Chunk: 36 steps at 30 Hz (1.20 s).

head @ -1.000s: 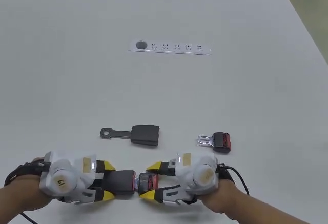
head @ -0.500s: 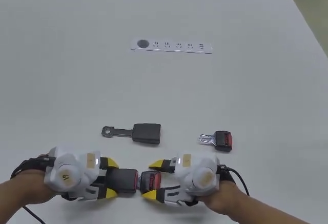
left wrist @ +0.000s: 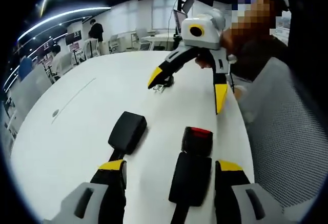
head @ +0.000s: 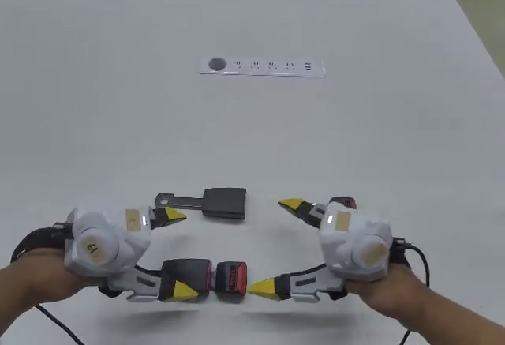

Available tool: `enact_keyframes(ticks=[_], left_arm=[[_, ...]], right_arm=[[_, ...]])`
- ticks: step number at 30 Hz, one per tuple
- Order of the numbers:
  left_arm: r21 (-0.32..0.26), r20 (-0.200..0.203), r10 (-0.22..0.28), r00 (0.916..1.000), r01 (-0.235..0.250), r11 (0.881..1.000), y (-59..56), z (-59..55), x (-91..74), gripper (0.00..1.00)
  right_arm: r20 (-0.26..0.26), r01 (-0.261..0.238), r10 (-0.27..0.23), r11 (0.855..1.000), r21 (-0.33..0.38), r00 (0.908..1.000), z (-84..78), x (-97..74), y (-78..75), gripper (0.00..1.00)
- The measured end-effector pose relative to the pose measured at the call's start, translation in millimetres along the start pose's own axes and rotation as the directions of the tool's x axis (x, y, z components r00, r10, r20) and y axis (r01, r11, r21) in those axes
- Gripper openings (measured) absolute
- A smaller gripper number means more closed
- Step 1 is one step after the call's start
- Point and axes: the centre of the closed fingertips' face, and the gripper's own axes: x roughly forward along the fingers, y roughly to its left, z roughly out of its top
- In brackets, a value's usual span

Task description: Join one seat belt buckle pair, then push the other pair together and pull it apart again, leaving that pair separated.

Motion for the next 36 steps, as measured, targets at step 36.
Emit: enact_keyframes(ticks=[36], left_arm=[[0.108, -0.09, -0.085, 0.9923, 0.094, 0.99, 68.5, 5.8, 72.2, 0.48]], right_arm=[[-0.243, -0.104, 0.105, 0.994, 0.015, 0.9644, -85.4, -55.9, -92.0, 0.52]])
